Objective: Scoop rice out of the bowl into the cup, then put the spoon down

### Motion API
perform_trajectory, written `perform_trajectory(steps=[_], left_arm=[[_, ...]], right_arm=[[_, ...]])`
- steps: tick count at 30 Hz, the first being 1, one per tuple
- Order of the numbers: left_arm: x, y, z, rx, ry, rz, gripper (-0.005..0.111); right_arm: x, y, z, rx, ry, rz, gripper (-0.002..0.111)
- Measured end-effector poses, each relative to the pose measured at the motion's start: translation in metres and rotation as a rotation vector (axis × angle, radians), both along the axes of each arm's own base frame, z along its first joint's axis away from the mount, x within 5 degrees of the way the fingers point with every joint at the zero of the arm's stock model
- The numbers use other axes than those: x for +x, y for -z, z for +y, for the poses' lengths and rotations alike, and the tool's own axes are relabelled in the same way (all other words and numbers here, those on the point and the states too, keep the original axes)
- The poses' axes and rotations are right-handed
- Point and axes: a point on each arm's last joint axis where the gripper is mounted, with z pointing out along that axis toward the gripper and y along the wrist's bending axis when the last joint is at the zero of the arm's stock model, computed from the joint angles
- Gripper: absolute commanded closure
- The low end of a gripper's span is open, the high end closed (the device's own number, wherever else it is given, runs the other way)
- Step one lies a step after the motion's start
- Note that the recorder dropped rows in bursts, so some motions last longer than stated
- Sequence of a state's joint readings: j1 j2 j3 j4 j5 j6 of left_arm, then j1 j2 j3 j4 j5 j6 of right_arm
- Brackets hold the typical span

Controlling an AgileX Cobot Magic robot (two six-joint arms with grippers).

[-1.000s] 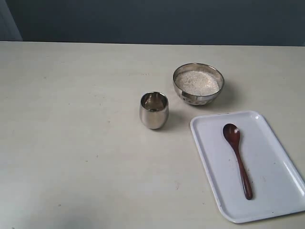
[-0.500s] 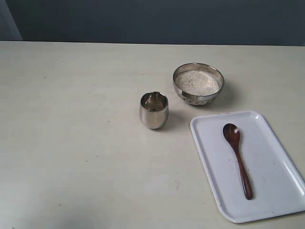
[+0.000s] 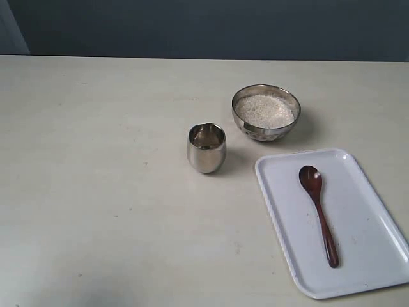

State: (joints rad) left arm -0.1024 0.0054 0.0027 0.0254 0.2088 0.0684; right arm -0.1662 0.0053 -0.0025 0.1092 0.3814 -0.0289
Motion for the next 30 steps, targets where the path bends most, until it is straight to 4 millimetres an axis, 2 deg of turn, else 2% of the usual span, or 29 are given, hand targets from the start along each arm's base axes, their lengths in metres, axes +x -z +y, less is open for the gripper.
perform_trajectory(steps=[11,30], left_arm=[[0.0000,0.0000,0.0000,0.000,0.000,0.000,0.106],[0.0000,0.0000,0.0000,0.000,0.000,0.000,0.106]], right_arm=[[-0.0002,-0.0007,-0.0030,-0.076,0.012,0.003,0.109],[-0.0004,-0.0007,-0.0042,-0.025,0.041,-0.004,0.109]])
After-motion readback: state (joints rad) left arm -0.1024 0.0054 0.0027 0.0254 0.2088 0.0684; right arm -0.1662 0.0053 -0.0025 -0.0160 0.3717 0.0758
